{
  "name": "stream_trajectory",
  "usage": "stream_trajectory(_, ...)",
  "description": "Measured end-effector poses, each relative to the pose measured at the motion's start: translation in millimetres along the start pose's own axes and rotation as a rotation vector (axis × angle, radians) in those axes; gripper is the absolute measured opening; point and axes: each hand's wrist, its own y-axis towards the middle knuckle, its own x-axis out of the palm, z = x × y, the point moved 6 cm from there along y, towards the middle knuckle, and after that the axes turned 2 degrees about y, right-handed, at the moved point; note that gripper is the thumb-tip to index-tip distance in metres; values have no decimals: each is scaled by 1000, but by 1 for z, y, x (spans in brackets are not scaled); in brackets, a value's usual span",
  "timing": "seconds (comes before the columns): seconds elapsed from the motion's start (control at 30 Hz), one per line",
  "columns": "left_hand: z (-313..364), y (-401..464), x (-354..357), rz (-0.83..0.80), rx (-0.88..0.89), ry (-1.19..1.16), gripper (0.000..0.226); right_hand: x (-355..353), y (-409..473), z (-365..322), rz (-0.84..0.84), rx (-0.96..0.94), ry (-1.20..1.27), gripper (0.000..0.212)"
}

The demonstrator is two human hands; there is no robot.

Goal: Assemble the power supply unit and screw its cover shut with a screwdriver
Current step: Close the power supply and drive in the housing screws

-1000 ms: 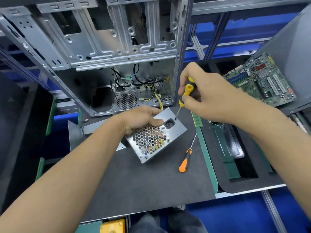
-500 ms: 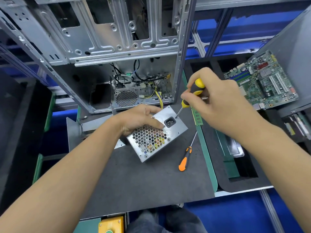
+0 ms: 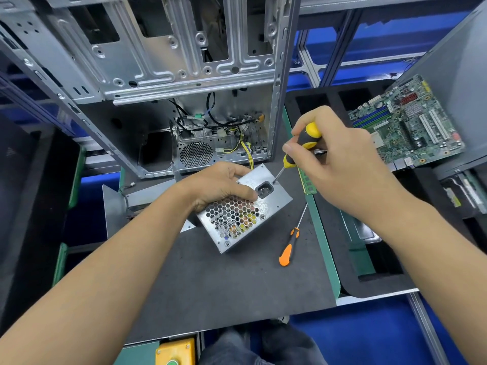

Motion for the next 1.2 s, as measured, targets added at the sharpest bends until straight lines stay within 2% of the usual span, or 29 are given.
stream_trajectory(0.13,1,1,0,21,-18,28,37,-9,-4,-4,169,-40,84,16)
stream_trajectory(0.23,1,1,0,20,-25,16,40,-13,-8,0,211,-17,154,14)
stream_trajectory(0.33,0,-1,0,4,-33,-29,44,-13,-13,5,221,18,167,13)
stream_trajectory(0.63,0,-2,-2,18,-25,-43,34,-7,-23,13,232,102,367,11)
stream_trajectory(1.2,-2,1,-4,53,-35,-20,32,13,-36,16,216,111,358,12)
